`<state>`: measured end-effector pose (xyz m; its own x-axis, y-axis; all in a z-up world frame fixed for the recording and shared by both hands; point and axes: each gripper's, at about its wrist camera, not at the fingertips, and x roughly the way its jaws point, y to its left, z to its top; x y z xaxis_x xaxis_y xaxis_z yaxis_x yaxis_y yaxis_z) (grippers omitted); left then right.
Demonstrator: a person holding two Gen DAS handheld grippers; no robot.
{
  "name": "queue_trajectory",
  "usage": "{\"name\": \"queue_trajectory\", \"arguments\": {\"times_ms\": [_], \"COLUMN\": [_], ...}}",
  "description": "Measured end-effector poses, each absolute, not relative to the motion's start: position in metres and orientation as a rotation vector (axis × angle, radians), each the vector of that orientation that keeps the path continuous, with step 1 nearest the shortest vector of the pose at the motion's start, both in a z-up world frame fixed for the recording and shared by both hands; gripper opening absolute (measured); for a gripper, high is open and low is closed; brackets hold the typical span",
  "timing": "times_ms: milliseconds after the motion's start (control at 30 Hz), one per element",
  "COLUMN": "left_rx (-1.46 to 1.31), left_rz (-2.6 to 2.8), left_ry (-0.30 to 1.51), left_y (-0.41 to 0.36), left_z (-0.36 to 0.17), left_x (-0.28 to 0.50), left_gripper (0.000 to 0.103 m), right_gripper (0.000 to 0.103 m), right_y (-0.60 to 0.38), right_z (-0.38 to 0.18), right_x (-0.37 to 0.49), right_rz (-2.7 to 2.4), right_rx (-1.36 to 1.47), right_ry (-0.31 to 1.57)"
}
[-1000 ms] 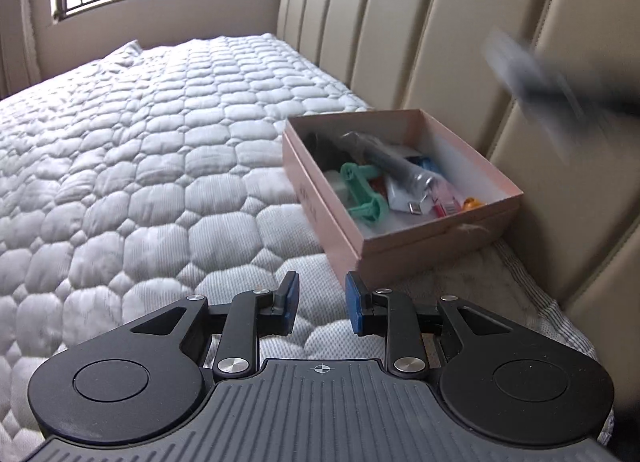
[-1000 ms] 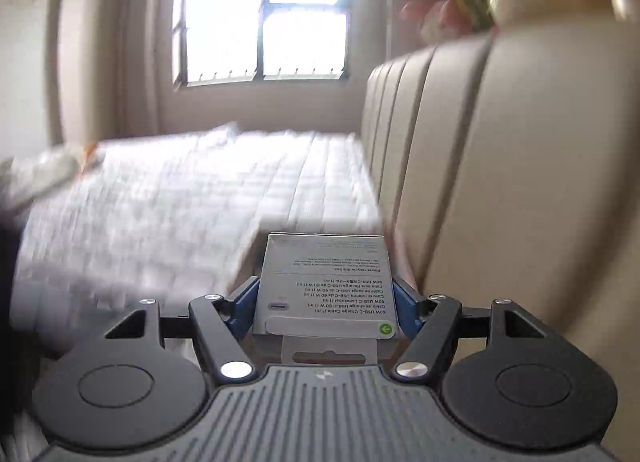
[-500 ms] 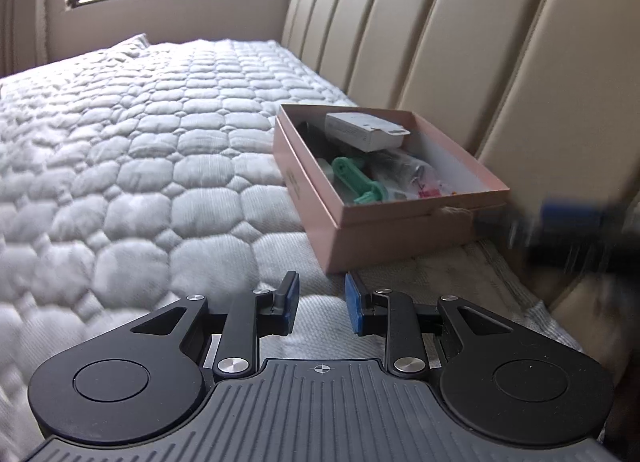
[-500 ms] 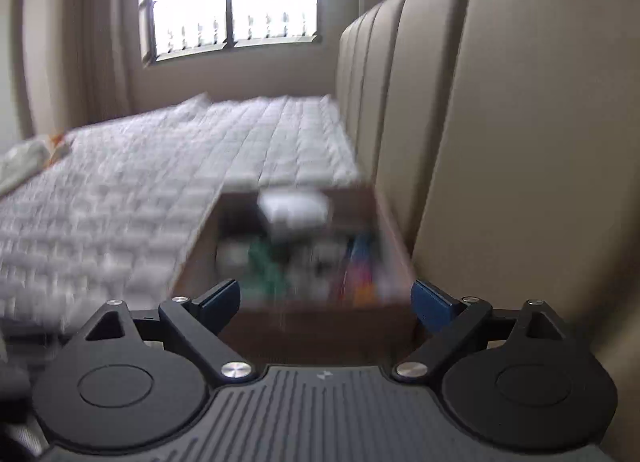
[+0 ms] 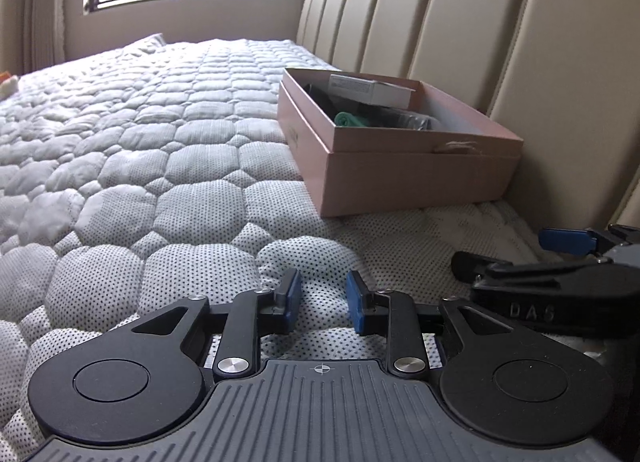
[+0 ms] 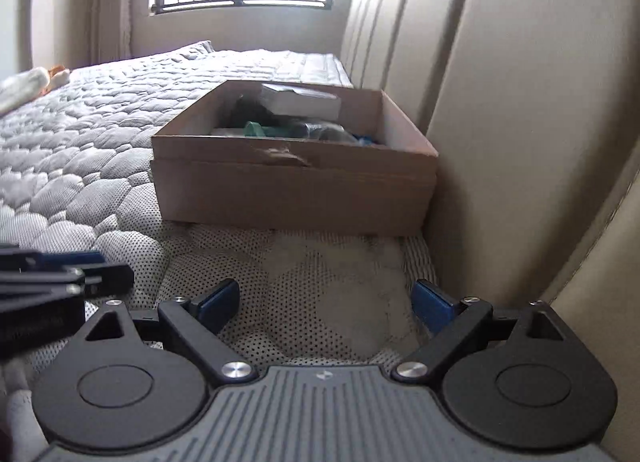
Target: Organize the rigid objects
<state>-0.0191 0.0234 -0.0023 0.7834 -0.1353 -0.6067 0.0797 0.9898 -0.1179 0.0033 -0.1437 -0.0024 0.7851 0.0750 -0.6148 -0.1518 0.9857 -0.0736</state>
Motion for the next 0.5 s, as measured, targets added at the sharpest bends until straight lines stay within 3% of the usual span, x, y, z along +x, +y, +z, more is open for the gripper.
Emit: {"name": "queue_trajectory", "arguments": {"times_ms": [267, 500], "left_rx": [-0.045, -0.059], "left_rz": [-0.115, -0.109], "left_ry": [0.665, 0.647], "left_y": [0.019, 0.019], "left_z": [-0.006, -0.008], "left_x": [-0.018, -0.019], "left_gripper": [0.028, 0.029], "right_gripper": [0.099, 0.100], "right_y": [-0.145, -0.145], "right_z": [-0.013, -0.022], "right_x": [0.021, 0.006], "right_rz": [0.101, 0.080], "right_rx": [-0.060, -0.053], "right_ry": [0.754, 0.671]}}
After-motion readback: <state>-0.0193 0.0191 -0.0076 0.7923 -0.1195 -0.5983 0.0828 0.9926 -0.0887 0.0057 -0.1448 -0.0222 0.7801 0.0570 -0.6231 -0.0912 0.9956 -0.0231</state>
